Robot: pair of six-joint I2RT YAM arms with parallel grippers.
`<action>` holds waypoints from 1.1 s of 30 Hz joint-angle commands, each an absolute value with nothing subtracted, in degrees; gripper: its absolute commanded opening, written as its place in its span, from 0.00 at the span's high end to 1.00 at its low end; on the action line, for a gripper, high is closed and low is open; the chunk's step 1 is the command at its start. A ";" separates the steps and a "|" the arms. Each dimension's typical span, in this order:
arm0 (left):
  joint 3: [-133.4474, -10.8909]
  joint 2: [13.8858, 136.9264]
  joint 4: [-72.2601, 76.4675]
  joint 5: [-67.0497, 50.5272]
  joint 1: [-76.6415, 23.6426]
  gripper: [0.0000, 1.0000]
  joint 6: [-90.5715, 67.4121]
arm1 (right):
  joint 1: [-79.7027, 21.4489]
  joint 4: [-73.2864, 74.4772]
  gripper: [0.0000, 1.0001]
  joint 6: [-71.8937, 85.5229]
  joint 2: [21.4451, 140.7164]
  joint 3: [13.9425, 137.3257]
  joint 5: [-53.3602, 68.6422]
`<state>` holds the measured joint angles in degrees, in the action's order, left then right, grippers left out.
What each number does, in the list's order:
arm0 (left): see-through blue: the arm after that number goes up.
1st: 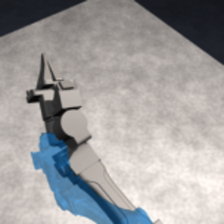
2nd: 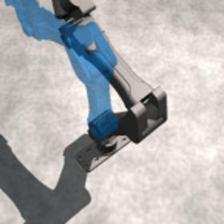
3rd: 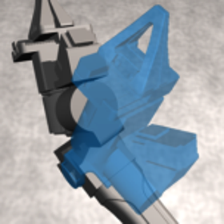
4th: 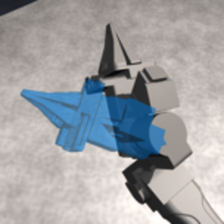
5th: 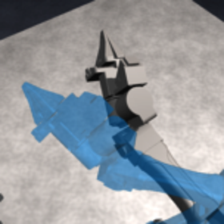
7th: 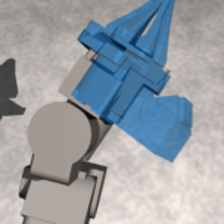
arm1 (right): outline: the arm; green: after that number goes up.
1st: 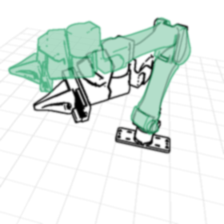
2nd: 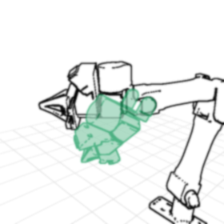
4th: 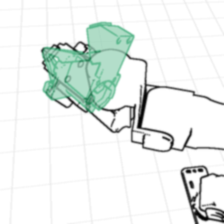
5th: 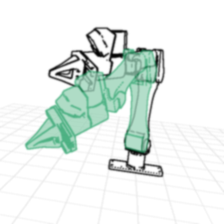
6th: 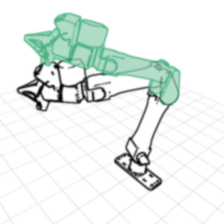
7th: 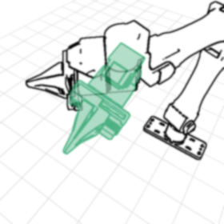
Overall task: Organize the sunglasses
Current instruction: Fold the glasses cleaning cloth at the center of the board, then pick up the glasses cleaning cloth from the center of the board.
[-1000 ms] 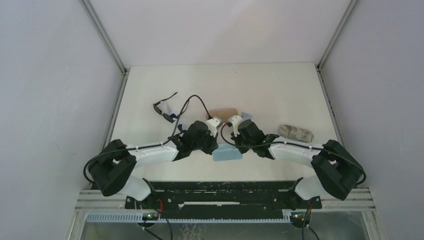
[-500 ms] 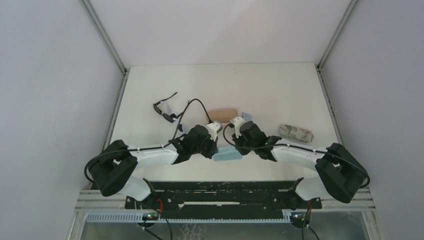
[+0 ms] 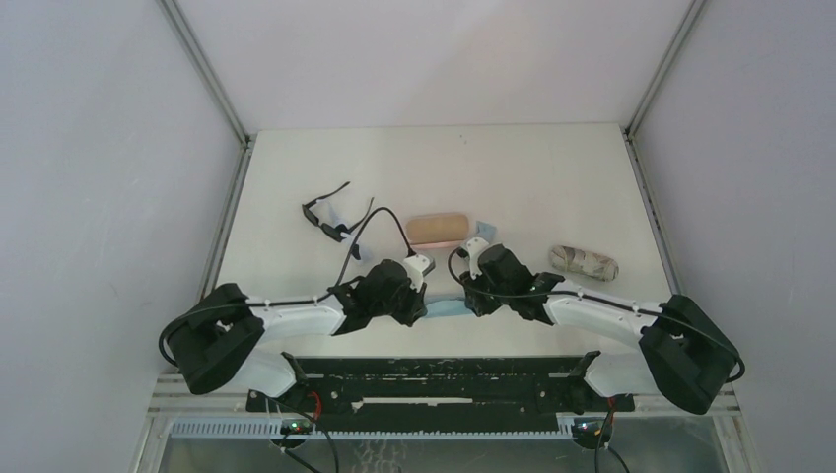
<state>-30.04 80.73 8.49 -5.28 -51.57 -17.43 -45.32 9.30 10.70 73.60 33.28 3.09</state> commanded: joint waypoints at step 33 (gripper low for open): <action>-34.39 80.79 5.88 1.71 -46.85 0.58 -30.73 | -37.09 5.47 0.60 25.84 75.94 34.15 1.71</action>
<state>-31.53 78.30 5.21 2.22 -47.05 -28.91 -37.45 8.82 24.05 76.09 33.26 1.13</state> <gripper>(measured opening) 0.425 0.403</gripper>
